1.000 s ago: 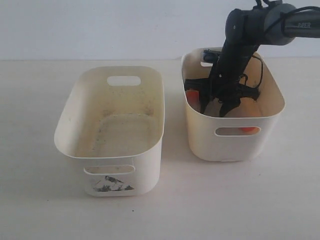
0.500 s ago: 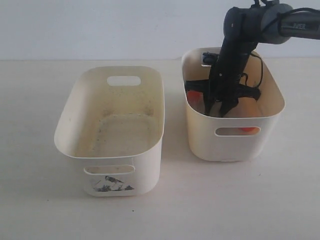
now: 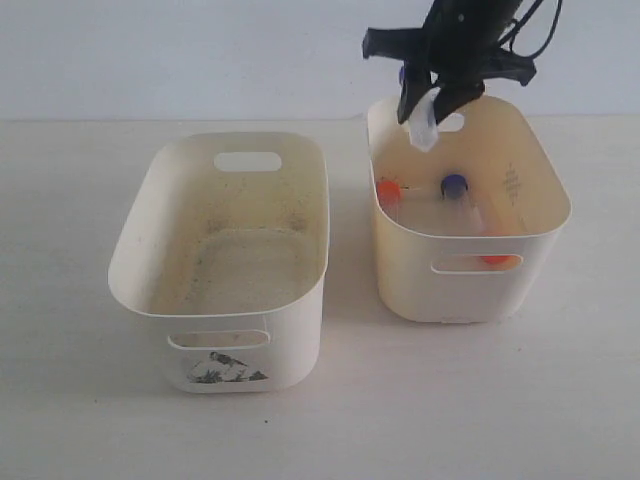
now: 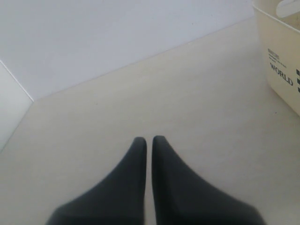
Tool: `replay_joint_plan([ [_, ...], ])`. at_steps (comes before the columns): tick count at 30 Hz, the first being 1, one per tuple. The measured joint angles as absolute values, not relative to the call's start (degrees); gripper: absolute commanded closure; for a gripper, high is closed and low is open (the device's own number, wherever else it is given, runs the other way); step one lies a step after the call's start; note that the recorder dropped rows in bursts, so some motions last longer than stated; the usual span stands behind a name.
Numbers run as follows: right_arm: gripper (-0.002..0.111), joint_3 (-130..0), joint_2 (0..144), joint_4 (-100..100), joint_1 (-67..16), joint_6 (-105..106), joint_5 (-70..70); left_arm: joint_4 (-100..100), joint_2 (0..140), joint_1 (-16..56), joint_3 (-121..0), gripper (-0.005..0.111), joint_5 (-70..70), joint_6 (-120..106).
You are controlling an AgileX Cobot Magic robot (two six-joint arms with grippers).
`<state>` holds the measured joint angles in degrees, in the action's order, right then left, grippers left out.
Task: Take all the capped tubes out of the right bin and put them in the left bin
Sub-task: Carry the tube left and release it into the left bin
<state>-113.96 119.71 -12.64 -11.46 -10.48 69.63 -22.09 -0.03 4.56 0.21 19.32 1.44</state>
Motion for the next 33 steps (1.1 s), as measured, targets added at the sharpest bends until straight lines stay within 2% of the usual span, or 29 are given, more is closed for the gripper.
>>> replay_joint_plan([
  [5,0.108,-114.09,116.41,-22.73,-13.56,-3.07,69.63,-22.09,-0.03,4.56,0.21,0.102,19.32,1.44],
  [12,0.107,-114.09,115.83,-26.29,-21.79,4.29,69.68,-22.09,-0.03,4.56,0.21,0.102,19.32,1.44],
  [15,0.096,-114.09,115.83,-23.85,-25.30,8.17,69.77,-22.09,-0.03,4.56,0.21,0.102,19.32,1.44],
  [19,0.065,-114.09,115.83,-20.78,-28.58,9.62,69.90,-22.09,-0.03,4.56,0.21,0.102,19.32,1.44],
  [21,0.061,-114.09,115.83,-19.94,-29.13,9.89,69.90,-22.09,-0.03,4.56,0.21,0.102,19.32,1.44],
  [23,0.067,-114.09,115.83,-19.60,-29.23,9.04,69.90,-22.09,-0.03,4.56,0.21,0.102,19.32,1.44],
  [26,0.092,-114.09,115.83,-18.32,-29.23,6.51,69.90,-22.09,-0.03,4.56,0.21,0.102,19.32,1.44],
  [27,0.104,-114.09,115.83,-18.19,-29.23,6.13,69.90,-22.09,-0.03,4.56,0.21,0.102,19.32,1.44],
  [28,0.108,-114.09,115.83,-17.92,-29.23,5.73,69.90,-22.09,-0.03,4.56,0.21,0.102,19.32,1.44],
  [33,0.108,-114.09,115.83,-13.35,-29.23,3.90,69.90,-22.09,-0.03,4.56,0.21,0.102,19.32,1.44],
])
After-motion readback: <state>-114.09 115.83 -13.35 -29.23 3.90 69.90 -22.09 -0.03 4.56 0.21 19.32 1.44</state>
